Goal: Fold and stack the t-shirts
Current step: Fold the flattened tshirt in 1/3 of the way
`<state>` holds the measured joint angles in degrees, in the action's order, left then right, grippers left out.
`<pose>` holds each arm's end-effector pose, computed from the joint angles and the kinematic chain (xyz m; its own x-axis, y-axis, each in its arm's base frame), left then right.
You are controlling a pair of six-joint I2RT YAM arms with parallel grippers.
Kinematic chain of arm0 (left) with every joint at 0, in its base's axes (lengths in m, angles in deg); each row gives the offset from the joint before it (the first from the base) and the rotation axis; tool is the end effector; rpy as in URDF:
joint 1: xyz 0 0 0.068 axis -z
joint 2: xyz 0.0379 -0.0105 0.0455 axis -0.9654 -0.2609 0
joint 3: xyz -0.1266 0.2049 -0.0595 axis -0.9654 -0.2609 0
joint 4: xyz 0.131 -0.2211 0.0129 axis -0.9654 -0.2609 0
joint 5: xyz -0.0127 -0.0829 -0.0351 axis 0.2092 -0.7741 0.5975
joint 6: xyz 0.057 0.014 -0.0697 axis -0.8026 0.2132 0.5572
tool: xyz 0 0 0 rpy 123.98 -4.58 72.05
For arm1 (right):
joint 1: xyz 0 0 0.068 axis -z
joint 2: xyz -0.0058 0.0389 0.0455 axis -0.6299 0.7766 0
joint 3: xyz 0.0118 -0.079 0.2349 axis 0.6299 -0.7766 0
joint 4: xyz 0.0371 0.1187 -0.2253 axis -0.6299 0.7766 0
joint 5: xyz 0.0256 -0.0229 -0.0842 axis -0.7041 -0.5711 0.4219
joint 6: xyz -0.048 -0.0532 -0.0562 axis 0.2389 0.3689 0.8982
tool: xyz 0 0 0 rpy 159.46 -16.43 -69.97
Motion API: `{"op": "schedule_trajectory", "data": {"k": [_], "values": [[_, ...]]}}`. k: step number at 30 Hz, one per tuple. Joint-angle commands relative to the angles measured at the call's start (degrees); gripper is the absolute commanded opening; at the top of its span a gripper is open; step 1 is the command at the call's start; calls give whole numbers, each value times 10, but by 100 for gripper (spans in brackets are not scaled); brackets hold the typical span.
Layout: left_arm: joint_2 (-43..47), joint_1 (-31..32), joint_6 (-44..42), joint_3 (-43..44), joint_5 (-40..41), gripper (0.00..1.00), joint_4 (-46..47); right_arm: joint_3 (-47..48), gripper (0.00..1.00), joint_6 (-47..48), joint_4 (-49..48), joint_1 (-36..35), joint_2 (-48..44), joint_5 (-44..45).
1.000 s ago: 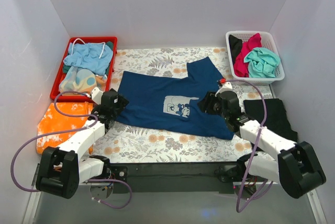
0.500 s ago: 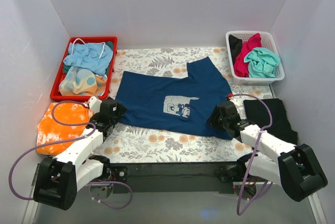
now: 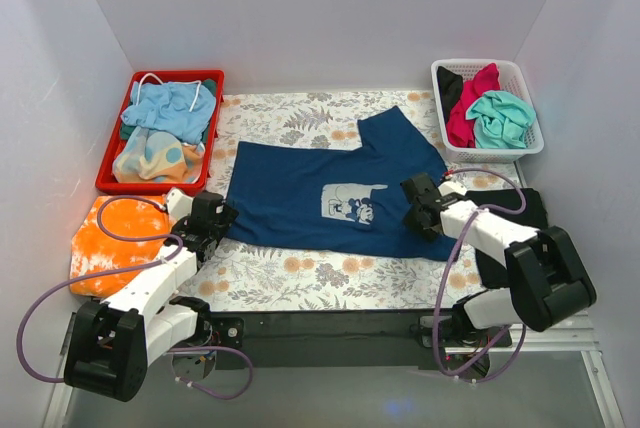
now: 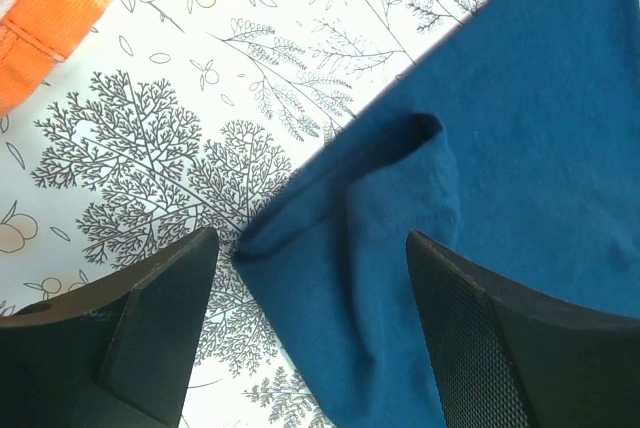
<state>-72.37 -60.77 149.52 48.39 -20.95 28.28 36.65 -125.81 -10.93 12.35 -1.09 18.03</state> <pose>0.2236 -0.0206 0.1150 0.1496 -0.9628 -0.2251 -0.7183 0.0506 -0.6939 0.2430 0.0824 0.0978 -0.6280 0.5527 -0.5479 0.5796 0.8019 0.1446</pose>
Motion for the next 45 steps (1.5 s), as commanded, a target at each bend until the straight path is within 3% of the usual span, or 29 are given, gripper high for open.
{"op": "schedule_trajectory", "data": {"k": [1, 7, 15, 22, 32, 39, 42, 43, 45], "values": [[13, 1, 3, 7, 10, 74, -9, -8, 49, -114, 273, 13, 96, 110], [18, 2, -33, 14, -53, 73, 18, 89, 26, -118, 341, 12, 226, 65], [57, 3, -75, 16, -107, 72, 27, 150, 27, -210, 406, -84, 193, 134], [51, 4, -99, 0, -175, 72, 89, 188, 29, -267, 444, -142, 185, 173], [-12, 10, -110, -22, -206, 72, 136, 267, 32, -252, 445, -194, 143, 324], [-16, 11, -111, -28, -227, 72, 156, 305, 31, -161, 433, -212, 113, 357], [-16, 10, -111, -28, -235, 72, 158, 272, 31, -45, 341, -229, 53, 346], [-16, 12, -112, -29, -235, 72, 158, 257, 31, 48, 252, -230, 31, 331], [-12, 12, -110, -32, -231, 72, 153, 198, 33, 120, 163, -230, -42, 272]]}}
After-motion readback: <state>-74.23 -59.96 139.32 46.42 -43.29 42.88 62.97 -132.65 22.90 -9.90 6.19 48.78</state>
